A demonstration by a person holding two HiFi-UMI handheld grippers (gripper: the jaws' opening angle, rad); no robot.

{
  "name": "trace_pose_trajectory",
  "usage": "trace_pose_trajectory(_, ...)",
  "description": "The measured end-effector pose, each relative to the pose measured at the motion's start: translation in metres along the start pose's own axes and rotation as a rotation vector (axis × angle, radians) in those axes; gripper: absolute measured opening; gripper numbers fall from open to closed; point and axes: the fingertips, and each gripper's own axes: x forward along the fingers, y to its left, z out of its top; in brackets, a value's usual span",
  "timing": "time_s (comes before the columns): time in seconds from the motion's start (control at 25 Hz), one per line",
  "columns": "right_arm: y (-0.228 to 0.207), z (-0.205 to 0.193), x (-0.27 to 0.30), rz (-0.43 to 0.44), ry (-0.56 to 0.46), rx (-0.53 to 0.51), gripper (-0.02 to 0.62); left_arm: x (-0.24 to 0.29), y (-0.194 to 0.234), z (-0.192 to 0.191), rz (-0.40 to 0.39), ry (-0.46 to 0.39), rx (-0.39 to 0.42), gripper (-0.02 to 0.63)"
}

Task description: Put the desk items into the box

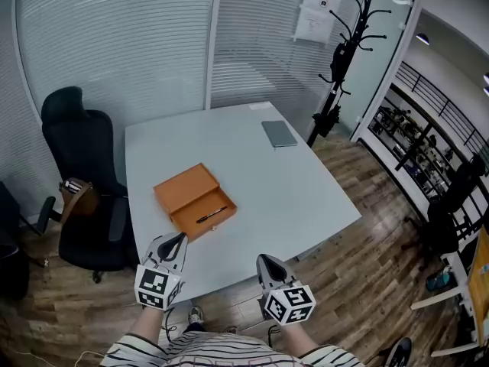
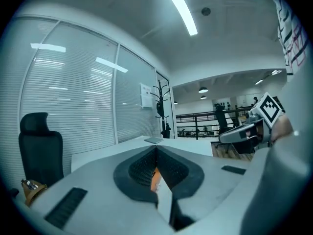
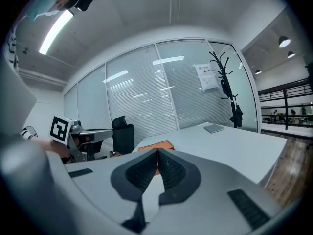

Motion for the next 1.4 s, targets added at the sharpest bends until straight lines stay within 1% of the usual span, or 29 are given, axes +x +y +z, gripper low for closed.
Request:
trace_pose_trajectory(0.2,0.006,-0.002,-0.006,0.023,0.003,-0.010,0.025,-0.032,-0.007,-0.019,0.052,0.013,-0.048,0.021)
trace_pose_trajectory(0.36,0.013,-0.007,-0.010,0.045,0.010,-0.016,0.025,-0.050,-0.020,-0.034,0.067,0.033,-0.063,0.021)
trace_pose_trajectory(0.6,0.021,-0.023,-0.020,0.081,0.039,-0.022,0.025,-0.071,-0.041,-0.056,0.099,0.057,-0.107,0.021)
trace_pose_trajectory(0.8,0.026,-0.035,-0.028,0.096,0.068,-0.066,0.025,-0.085,-0.052,-0.071,0.116,0.075,-0.137,0.021)
trace_pose_trajectory(1.04,0.024,-0.039,-0.035,0.082,0.075,-0.081,0.025,-0.092,-0.053,-0.079,0.143,0.092,-0.153,0.021)
trace_pose_trajectory(1.4,0.020,-0.042,-0.036,0.077,0.068,-0.073,0.025,-0.089,-0.059,-0.079,0.134,0.097,-0.137,0.021)
